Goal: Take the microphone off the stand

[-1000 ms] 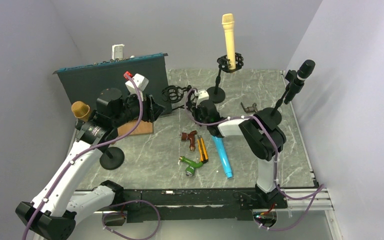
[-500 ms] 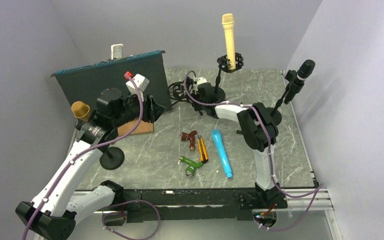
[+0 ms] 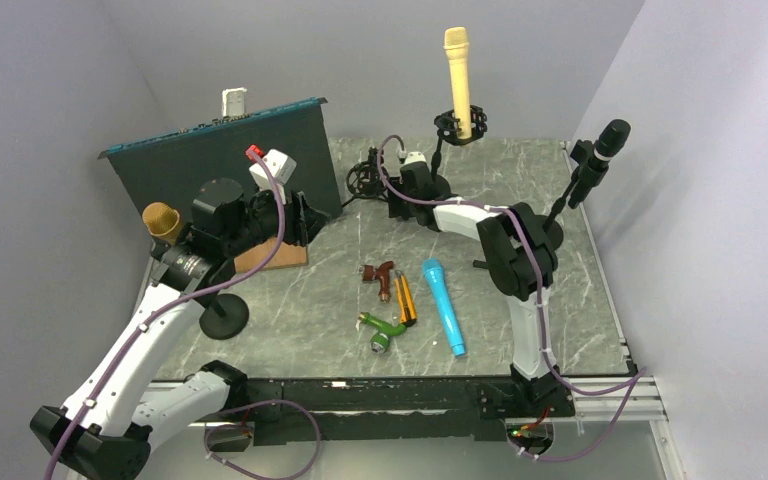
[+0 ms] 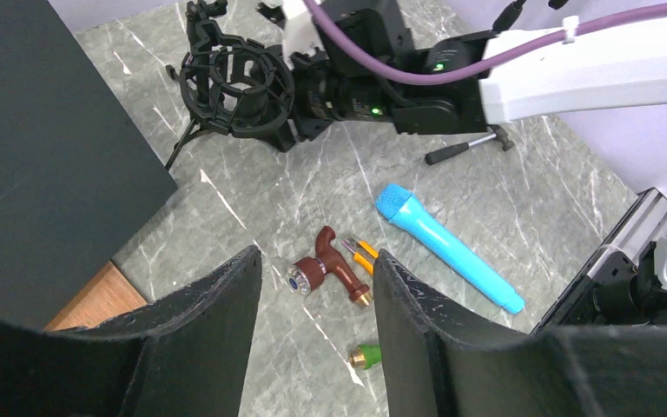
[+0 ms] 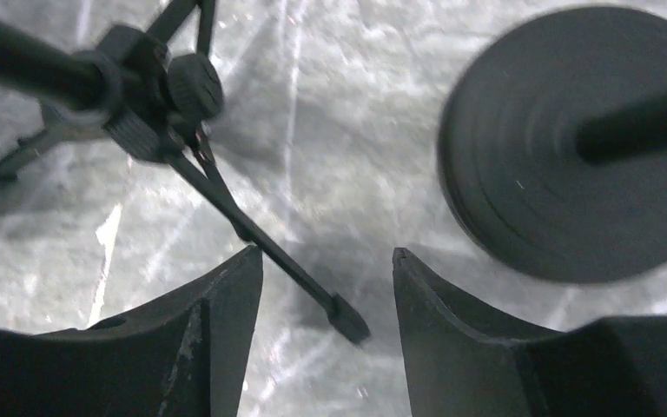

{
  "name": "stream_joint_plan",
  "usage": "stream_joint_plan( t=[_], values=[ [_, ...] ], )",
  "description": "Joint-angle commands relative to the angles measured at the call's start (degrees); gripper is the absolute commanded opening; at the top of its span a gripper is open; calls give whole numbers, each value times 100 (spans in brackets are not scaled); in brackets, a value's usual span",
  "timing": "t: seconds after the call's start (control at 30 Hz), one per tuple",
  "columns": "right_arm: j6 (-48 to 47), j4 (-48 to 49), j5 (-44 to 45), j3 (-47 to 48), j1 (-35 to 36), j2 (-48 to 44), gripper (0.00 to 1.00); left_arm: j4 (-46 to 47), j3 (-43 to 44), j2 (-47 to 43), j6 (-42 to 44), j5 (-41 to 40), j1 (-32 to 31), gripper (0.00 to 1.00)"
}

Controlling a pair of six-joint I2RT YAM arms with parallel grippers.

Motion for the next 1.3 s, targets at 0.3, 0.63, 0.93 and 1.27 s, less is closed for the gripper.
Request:
stream_joint_plan(
  t=[0.3, 0.63, 0.93, 1.27],
  values=[
    [191, 163, 71, -1707, 183, -2501, 65, -114, 309, -223, 51, -476, 21, 56],
    [618, 233, -518, -2456, 440, -4109, 78, -2395, 2064, -987, -251, -2122, 23, 55],
    [879, 520, -1316, -2334, 1048, -4401, 95, -3788, 3138, -1552, -334, -3392, 19, 56],
    [786, 521, -1564, -1839, 1914, -4389, 100, -3911, 2066, -2058, -903, -5511, 23, 61]
  ],
)
